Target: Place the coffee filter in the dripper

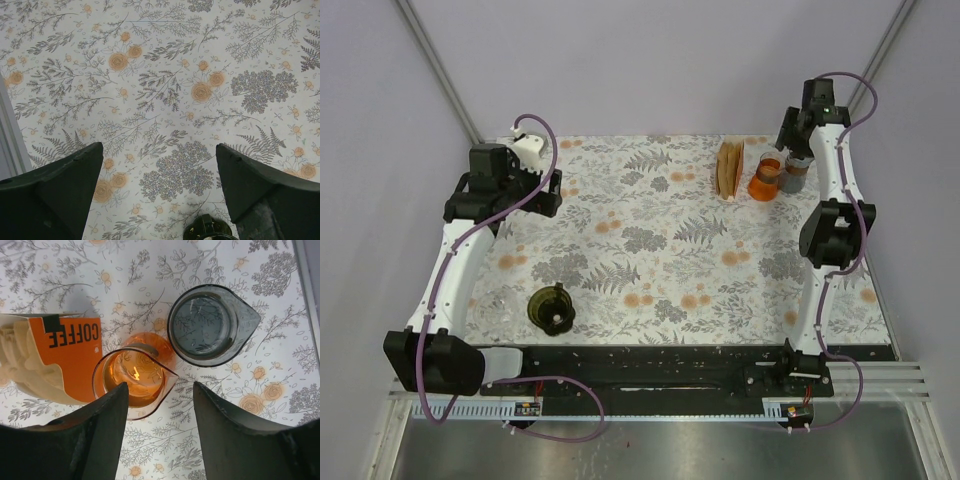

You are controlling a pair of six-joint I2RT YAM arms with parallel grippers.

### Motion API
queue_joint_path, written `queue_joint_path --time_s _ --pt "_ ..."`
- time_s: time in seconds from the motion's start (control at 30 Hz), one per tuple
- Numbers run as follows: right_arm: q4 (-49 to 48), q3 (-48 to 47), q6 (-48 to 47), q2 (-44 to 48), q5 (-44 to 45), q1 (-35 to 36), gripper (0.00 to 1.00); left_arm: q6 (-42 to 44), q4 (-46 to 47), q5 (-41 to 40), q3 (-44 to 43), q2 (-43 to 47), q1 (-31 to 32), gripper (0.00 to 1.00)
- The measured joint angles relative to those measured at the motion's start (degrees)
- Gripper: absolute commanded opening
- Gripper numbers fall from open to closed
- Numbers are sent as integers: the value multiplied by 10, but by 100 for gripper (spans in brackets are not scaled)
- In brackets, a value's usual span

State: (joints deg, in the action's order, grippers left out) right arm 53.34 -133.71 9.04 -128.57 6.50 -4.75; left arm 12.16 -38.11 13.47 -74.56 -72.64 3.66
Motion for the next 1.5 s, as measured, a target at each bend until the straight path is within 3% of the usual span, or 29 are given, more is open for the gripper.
queue_joint_path --time_s 0.37,0.57,0.8,1.1,1.23,1.5 --pt "38 -27 14 -55 0 0 47 -2 -14 0 0 -5 0 99" --pt "37 -15 15 -56 -1 0 45 -2 -18 0 0 -7 0 99" --pt "37 -15 18 -56 -6 0 31 -2 -23 1 0 -7 0 99" --pt "36 -15 24 -58 -17 0 38 -2 -23 1 0 -7 0 99" --pt "36 -15 27 -70 -21 0 36 -2 -24 1 0 -7 0 99" --pt "36 -12 33 -81 -32 0 16 -2 -25 2 0 -7 0 99"
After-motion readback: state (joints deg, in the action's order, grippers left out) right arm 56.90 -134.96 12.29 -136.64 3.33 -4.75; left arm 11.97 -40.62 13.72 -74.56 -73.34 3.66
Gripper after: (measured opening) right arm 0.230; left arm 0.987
